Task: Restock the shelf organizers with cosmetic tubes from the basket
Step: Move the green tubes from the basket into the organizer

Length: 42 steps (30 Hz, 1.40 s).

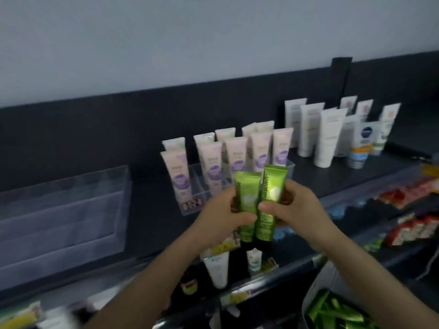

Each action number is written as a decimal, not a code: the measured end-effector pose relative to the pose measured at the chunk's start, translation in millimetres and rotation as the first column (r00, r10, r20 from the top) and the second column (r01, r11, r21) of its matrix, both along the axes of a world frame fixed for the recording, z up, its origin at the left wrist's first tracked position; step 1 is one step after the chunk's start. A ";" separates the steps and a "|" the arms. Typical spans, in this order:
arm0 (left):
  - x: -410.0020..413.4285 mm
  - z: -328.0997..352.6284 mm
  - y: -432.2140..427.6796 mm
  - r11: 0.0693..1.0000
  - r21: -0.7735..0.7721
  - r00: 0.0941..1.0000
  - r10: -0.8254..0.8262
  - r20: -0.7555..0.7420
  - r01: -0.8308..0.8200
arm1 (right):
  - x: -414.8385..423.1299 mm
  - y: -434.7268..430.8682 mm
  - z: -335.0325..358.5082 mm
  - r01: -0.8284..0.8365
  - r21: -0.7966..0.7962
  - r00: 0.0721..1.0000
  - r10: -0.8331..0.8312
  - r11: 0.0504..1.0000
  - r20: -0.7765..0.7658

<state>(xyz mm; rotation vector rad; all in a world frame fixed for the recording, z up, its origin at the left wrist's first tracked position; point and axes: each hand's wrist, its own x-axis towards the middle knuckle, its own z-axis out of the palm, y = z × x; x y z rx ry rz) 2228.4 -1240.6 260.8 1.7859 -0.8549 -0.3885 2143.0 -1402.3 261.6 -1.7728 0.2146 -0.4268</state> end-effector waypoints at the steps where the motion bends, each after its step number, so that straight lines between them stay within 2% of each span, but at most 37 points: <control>1: 3.4 6.2 18.6 0.999 -0.024 0.999 0.035 -0.003 -0.035 | 5.3 16.0 7.2 -0.028 -0.021 0.999 0.029 0.999 0.036; 4: 9.6 25.3 75.5 0.987 -0.077 0.990 0.142 -0.014 -0.143 | 21.7 62.6 23.0 -0.125 -0.099 0.986 0.135 0.987 0.095; 8: 21.9 55.7 149.7 0.952 -0.112 0.954 0.294 0.065 -0.286 | 52.4 123.7 38.3 -0.242 -0.130 0.958 0.258 0.962 0.128; 11: 38.7 72.4 201.0 0.896 -0.072 0.882 0.443 0.158 -0.437 | 80.4 168.8 46.0 -0.255 -0.122 0.952 0.271 0.959 0.140; 16: 96.6 82.1 261.5 0.771 -0.073 0.744 0.631 0.219 -0.633 | 138.7 227.7 56.0 -0.221 -0.226 0.945 0.266 0.949 0.190; 19: 134.9 84.1 278.6 0.701 -0.082 0.664 0.702 0.259 -0.709 | 172.4 249.9 63.2 -0.185 -0.192 0.948 0.226 0.964 0.222; 23: 177.0 81.7 288.1 0.681 -0.098 0.643 0.722 0.254 -0.726 | 220.6 265.3 68.7 -0.135 -0.116 0.944 0.163 0.984 0.288; 27: 212.6 68.3 292.3 0.678 -0.074 0.647 0.724 0.241 -0.731 | 265.9 272.9 59.0 -0.078 -0.095 0.968 0.098 0.992 0.229; 31: 238.0 49.0 294.3 0.693 0.007 0.670 0.694 0.263 -0.721 | 293.3 279.1 42.2 -0.094 -0.262 0.987 0.125 0.960 0.105; 36: 250.3 28.7 298.4 0.703 0.075 0.685 0.655 0.319 -0.707 | 310.3 282.0 27.3 -0.128 -0.385 0.988 0.151 0.914 0.031; 42: 253.9 22.4 306.3 0.646 0.094 0.642 0.712 0.285 -0.758 | 313.9 281.3 21.7 -0.093 -0.394 0.995 0.093 0.914 -0.019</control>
